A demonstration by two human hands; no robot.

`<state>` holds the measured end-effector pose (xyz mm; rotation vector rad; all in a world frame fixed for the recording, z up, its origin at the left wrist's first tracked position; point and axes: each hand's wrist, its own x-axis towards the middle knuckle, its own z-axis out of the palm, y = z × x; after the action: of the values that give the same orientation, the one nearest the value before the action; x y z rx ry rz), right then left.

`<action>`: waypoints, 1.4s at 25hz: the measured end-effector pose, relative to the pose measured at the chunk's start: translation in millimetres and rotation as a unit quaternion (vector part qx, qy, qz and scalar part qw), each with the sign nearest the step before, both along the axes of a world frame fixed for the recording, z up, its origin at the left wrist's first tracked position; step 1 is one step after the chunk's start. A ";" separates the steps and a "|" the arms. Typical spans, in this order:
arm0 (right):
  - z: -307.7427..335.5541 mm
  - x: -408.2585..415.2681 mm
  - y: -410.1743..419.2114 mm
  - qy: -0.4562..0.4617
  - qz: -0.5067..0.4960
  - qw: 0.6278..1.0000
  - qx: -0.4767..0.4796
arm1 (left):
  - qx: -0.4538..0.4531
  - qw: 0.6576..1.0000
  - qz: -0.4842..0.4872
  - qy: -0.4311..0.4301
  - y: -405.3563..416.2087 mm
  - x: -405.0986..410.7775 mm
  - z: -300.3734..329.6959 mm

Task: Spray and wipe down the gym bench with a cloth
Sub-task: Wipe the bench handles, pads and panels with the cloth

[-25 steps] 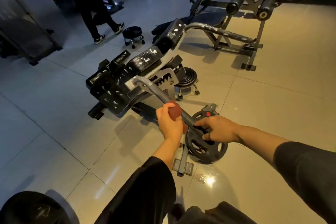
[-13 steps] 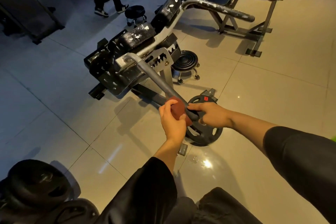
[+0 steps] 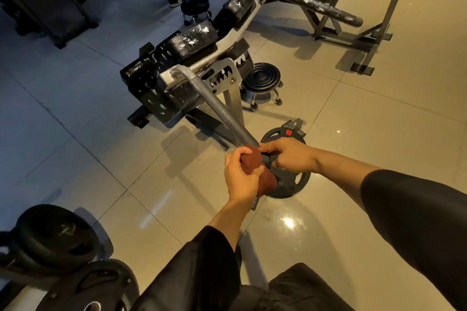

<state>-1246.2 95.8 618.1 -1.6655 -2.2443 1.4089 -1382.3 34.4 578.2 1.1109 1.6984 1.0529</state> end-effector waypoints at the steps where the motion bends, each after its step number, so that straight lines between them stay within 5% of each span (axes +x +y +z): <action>1: 0.6 0.4 3.7 -0.009 -0.004 1.000 0.003 | 0.013 1.000 0.003 0.006 1.1 -5.5 1.8; 5: 12.8 -11.7 18.4 -0.006 -0.040 0.998 0.051 | 0.093 0.988 0.115 0.048 33.6 -30.9 22.4; 13: 22.1 -55.6 37.7 -0.004 -0.013 0.990 0.138 | 0.103 0.987 -0.013 0.119 75.9 -55.3 30.5; 17: 26.4 -77.4 59.0 -0.007 -0.007 0.984 0.180 | 0.137 0.981 0.076 0.115 114.0 -85.8 42.0; 23: 33.2 -111.1 94.3 -0.024 0.023 0.981 0.192 | 0.141 0.978 -0.003 0.155 147.8 -112.4 46.7; 35: 34.3 -115.2 96.1 -0.088 0.032 0.974 0.208 | 0.146 0.976 0.061 0.151 199.0 -150.4 60.3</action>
<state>-1361.4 191.9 652.4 -1.6363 -2.4809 0.7438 -1532.7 233.4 638.6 1.4276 1.9109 1.2934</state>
